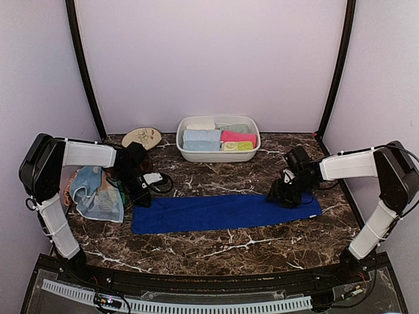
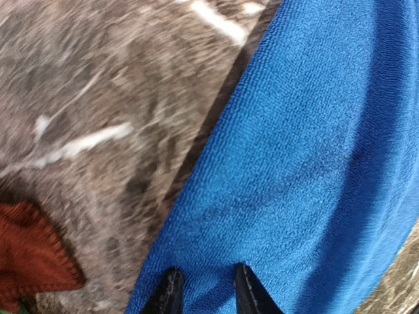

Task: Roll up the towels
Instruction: Adjust the towel at the center of the board.

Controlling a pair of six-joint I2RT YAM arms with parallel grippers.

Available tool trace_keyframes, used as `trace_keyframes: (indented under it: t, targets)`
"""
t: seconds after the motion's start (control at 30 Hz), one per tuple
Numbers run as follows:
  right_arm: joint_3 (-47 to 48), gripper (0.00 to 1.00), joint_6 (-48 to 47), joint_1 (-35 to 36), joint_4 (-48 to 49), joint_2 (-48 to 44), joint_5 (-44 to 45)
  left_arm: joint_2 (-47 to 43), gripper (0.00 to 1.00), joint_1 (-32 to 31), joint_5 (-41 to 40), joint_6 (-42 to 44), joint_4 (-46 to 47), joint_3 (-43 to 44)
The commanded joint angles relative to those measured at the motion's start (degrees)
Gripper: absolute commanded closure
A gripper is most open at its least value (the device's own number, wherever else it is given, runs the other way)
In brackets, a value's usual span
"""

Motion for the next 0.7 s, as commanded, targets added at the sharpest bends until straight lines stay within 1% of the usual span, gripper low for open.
trace_keyframes:
  t: [0.0, 0.2, 0.27, 0.33, 0.4, 0.5, 0.63, 0.67]
  targets:
    - [-2.26, 0.42, -0.11, -1.0, 0.2, 1.83, 3.28, -2.28, 0.72, 2.45, -5.15, -0.63, 1.58, -2.87]
    - [-2.33, 0.42, 0.27, -1.21, 1.32, 1.67, 2.64, -3.57, 0.72, 3.74, -7.9, -0.76, 2.68, -3.43]
    - [-1.97, 0.41, 0.48, -1.2, 1.73, 1.56, 2.12, -4.02, 0.67, 3.88, -8.25, -0.84, 3.22, -3.66]
    - [-1.61, 0.4, 0.84, -1.3, 2.37, 1.31, 1.53, -4.18, 0.58, 3.79, -8.51, -1.4, 4.18, -3.69]
    - [-0.95, 0.39, 0.99, -1.31, 2.81, 1.06, 0.72, -4.18, 0.53, 3.72, -8.92, -1.95, 4.75, -3.17]
    - [0.53, 0.37, 0.81, -1.4, 2.12, 0.27, -0.23, -6.11, 0.49, 3.61, -7.93, -2.3, 5.34, -1.91]
    - [2.1, 0.32, 0.2, -2.72, 0.63, -1.92, -1.97, -9.82, 0.43, 3.56, -4.99, -1.5, 4.93, 0.65]
    - [2.39, 0.31, -0.15, -3.5, -0.2, -4.11, -1.96, -10.35, 0.42, 3.58, -4.6, -1.2, 4.3, 1.47]
